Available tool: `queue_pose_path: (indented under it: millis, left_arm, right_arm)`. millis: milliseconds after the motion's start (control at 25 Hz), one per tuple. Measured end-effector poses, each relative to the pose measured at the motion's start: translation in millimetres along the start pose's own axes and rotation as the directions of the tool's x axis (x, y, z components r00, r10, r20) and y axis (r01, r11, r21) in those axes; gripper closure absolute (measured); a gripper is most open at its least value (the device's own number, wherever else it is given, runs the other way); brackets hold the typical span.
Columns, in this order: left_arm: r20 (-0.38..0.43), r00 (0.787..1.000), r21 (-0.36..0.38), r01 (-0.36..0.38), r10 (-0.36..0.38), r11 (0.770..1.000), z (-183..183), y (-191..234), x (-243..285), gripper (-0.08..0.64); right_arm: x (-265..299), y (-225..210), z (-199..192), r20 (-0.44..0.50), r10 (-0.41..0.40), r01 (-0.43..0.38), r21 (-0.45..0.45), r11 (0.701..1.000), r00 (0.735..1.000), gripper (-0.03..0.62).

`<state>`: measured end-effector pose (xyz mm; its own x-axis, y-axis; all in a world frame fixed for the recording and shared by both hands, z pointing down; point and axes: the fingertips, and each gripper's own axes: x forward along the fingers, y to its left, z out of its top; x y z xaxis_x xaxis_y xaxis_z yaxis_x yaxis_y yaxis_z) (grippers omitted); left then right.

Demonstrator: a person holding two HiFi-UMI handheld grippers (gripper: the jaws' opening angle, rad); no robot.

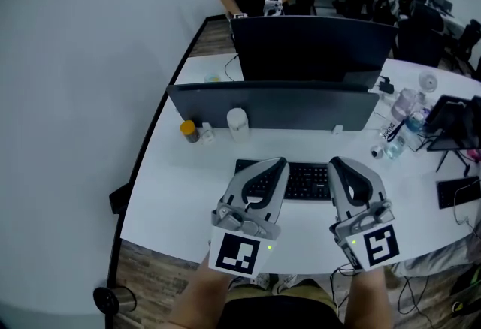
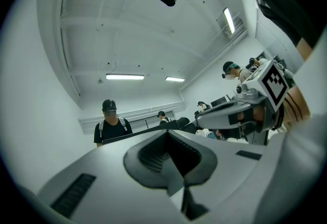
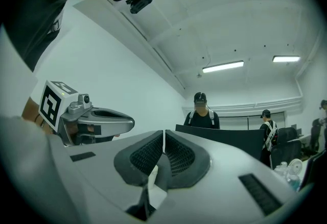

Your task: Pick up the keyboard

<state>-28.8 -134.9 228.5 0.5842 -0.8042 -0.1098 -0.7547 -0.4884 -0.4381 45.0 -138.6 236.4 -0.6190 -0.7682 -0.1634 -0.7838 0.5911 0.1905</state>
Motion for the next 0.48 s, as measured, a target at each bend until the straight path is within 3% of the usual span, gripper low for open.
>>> queue_pose_path:
  millis: [480]
  left_arm:
    - [-0.034,0.999,0.025,-0.034,0.035,0.999,-3,-19,13,0.552]
  right_arm:
    - [-6,-13,-14,0.026,0.066,-0.067,0.021,0.998,0.997,0.555]
